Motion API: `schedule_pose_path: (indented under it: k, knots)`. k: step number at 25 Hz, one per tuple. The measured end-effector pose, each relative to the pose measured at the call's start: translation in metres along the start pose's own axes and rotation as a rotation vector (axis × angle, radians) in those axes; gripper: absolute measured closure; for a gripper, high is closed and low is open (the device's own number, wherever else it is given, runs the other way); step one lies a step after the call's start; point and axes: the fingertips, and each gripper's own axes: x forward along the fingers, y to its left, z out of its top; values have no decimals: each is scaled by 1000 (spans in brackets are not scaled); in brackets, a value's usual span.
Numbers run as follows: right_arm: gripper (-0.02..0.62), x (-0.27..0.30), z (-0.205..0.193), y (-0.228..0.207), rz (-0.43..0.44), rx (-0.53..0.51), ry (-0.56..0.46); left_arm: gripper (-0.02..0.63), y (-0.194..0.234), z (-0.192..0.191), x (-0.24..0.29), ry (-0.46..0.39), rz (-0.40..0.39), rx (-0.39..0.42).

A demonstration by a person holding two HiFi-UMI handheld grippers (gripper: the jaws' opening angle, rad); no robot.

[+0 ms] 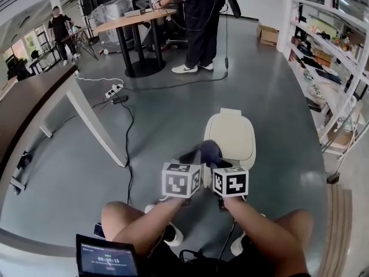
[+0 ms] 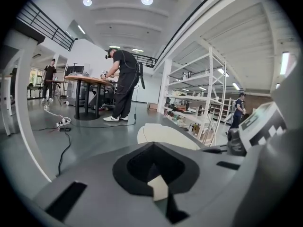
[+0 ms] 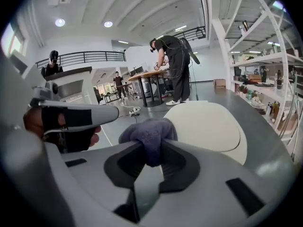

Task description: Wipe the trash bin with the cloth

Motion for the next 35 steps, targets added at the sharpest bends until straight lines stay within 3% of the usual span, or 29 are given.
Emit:
schedule_pose_path:
  k: [14, 35]
  knots:
    - [529, -5, -2, -27, -75, -24, -40, 609, 7, -12, -3, -24, -42, -15]
    - [529, -56, -30, -112, -167, 34, -21, 609, -81, -18, 18, 52, -166, 56]
